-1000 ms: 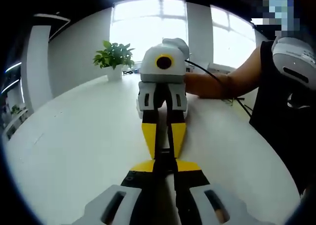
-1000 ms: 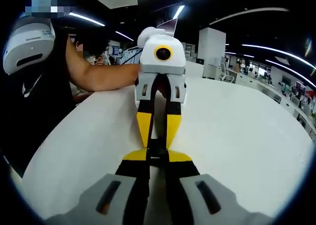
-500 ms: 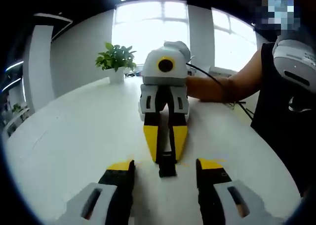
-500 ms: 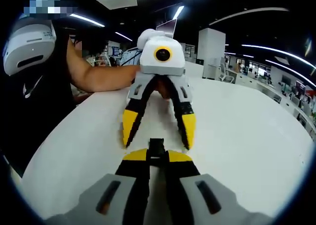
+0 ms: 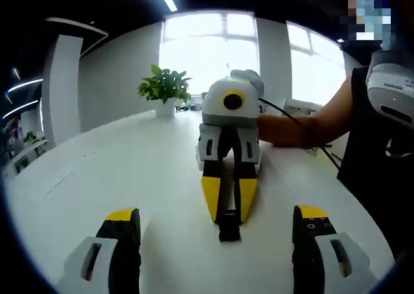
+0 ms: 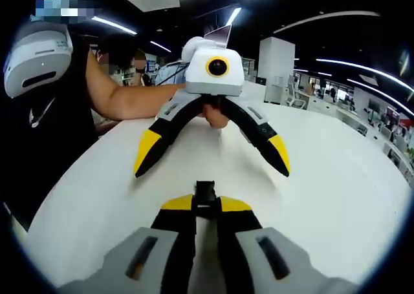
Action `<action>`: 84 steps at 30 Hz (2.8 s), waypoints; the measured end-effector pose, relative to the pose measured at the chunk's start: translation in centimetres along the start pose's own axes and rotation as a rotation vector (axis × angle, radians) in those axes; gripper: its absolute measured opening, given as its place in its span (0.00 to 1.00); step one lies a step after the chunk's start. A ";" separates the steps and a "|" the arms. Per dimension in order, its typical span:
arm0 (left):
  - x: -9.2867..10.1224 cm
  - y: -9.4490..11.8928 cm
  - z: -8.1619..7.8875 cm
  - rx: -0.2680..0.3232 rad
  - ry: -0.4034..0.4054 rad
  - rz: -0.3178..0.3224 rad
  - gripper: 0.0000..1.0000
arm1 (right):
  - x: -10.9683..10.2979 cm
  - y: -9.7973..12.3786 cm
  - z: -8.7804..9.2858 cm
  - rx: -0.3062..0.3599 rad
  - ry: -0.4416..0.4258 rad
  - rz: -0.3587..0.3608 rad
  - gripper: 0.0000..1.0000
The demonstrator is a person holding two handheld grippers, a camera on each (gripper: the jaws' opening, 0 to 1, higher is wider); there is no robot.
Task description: Snap the two parts of the plastic buckle together until the buckle closes and remains connected.
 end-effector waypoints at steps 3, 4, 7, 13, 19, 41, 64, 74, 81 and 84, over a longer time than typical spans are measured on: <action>-0.2 0.2 0.1 -0.008 0.003 -0.009 0.99 | 0.0 0.0 0.0 0.000 -0.002 0.000 0.09; -0.2 0.3 -0.1 -0.003 0.011 -0.012 0.99 | 0.0 0.0 0.0 0.000 -0.003 0.000 0.09; -0.8 0.6 -0.5 0.025 0.015 -0.044 0.99 | 0.0 0.0 0.0 -0.001 -0.005 0.001 0.09; -2.4 1.3 -0.7 0.050 0.044 -0.123 0.99 | 0.1 0.2 0.0 0.002 -0.013 0.011 0.09; -3.5 1.8 -1.1 0.070 0.038 -0.201 0.99 | 0.2 0.3 -0.1 0.014 -0.026 0.019 0.09; -5.5 2.8 -0.1 0.042 0.124 -0.299 0.99 | 1.0 1.1 -0.6 0.024 -0.050 0.049 0.09; -7.9 3.5 0.7 0.018 0.156 -0.475 0.95 | 1.5 1.4 -0.5 0.004 -0.055 0.081 0.10; -9.2 5.1 1.3 0.030 0.243 -0.549 0.99 | 1.4 1.2 -0.6 0.004 -0.052 0.082 0.10; -10.3 5.5 1.3 0.030 0.277 -0.617 0.99 | 1.5 1.3 -0.7 0.014 -0.053 0.084 0.10; -10.5 6.0 0.9 0.062 0.301 -0.629 0.99 | 1.5 1.1 -0.6 0.008 -0.059 0.078 0.10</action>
Point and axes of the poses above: the point that each gripper's makers call its tool centre point, and the gripper's own axes: y roughly backward along the fingers, x roughly to its right, z roughly out of its underside, the point moved 6 cm from there along y, roughly backward along the fingers, and after that the axes turned 9 degrees about -z, right-handed, at the moved point
